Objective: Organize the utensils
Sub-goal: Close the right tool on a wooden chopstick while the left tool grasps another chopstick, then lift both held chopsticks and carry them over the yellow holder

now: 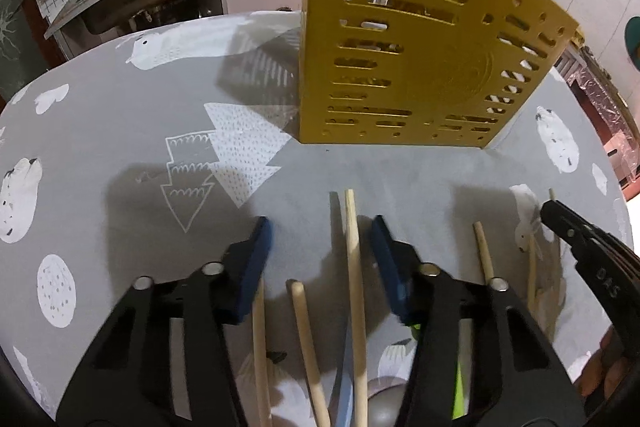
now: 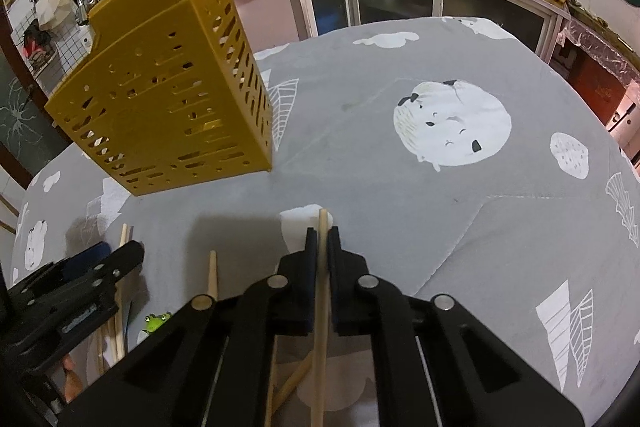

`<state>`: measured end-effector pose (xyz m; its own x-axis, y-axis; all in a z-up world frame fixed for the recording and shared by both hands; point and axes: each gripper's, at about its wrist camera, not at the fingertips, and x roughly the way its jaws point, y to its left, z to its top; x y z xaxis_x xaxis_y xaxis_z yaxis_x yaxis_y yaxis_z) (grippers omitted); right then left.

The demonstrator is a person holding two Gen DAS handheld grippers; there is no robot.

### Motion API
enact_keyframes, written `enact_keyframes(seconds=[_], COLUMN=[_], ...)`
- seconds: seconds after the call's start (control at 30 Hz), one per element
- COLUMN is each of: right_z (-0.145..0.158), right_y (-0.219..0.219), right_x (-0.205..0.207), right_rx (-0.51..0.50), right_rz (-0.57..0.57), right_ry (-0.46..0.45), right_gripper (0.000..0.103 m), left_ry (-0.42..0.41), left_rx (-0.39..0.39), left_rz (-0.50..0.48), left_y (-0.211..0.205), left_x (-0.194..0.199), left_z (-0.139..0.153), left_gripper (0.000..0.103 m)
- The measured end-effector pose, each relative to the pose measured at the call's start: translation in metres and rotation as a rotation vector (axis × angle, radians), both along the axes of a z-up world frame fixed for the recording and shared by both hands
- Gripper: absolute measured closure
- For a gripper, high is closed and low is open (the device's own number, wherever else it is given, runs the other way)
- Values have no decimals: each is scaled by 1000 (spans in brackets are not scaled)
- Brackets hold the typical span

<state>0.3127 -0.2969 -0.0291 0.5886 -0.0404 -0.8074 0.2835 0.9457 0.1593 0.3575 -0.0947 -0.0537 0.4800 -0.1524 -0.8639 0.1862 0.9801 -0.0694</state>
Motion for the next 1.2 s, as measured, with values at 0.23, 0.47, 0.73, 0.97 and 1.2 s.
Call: enact_keyframes(seconds=[0.23,0.47,0.73,0.97,1.2], right_z=[2,11,26,58,100], right_y=[0,1,0,1,10], right_x=[0,-1,-5,-17,-35], right_rx=[5,8,10,-23,-109], right_rz=[17,43,73,82,78], right_ry=[-19,-60,-129,-247,-418], right_gripper=[97,97,97,97,97], left_ry=[17,-10,-114,-264,-404], left_rx=[-11,3,-8,-58,-86], left_rz=[-2,-7,-16,-4,7], left_y=[-4,-8,-8,10,21], left_x=[3,-1,-17,-32,-49], left_z=[4,13,44,86,122], left_gripper=[85,96,97,98,98])
